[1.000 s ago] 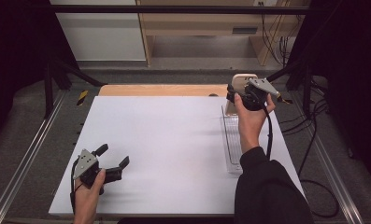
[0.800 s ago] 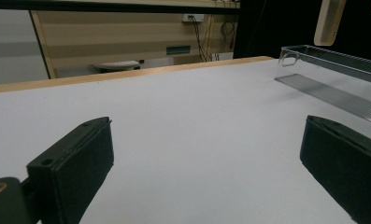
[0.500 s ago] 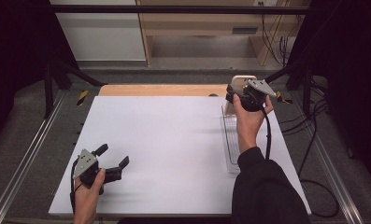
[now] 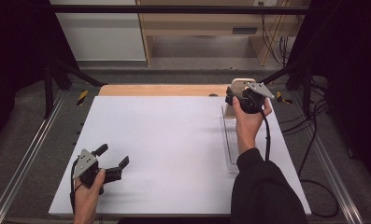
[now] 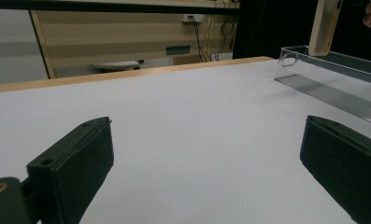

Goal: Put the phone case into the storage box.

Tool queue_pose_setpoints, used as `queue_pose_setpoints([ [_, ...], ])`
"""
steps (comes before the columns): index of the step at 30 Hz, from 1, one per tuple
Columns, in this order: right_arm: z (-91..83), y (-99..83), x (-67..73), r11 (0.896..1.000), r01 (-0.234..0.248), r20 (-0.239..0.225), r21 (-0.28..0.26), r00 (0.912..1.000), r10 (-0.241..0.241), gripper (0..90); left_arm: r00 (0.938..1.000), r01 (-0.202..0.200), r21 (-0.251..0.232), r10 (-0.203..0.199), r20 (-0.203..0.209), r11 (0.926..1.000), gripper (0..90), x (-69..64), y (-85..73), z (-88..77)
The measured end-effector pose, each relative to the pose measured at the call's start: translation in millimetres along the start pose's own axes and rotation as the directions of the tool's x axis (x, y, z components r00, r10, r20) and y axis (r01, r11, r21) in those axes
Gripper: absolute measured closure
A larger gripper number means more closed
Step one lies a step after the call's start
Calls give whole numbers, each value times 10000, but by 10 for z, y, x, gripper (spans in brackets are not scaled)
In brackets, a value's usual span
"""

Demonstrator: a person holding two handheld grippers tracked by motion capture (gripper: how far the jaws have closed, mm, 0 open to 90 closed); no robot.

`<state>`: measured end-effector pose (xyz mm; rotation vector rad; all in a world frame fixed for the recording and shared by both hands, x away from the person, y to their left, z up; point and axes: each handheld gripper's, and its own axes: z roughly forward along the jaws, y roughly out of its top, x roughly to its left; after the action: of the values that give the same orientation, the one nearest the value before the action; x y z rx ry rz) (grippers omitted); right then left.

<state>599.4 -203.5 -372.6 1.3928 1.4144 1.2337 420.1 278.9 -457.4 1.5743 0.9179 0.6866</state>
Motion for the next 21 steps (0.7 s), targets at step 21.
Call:
queue_pose_setpoints([
  [21, 43, -71, 5, 9997, 236, 130, 105, 9996, -237, 114, 10000, -24, -8, 24, 2, 10000, 23, 0, 1, -1],
])
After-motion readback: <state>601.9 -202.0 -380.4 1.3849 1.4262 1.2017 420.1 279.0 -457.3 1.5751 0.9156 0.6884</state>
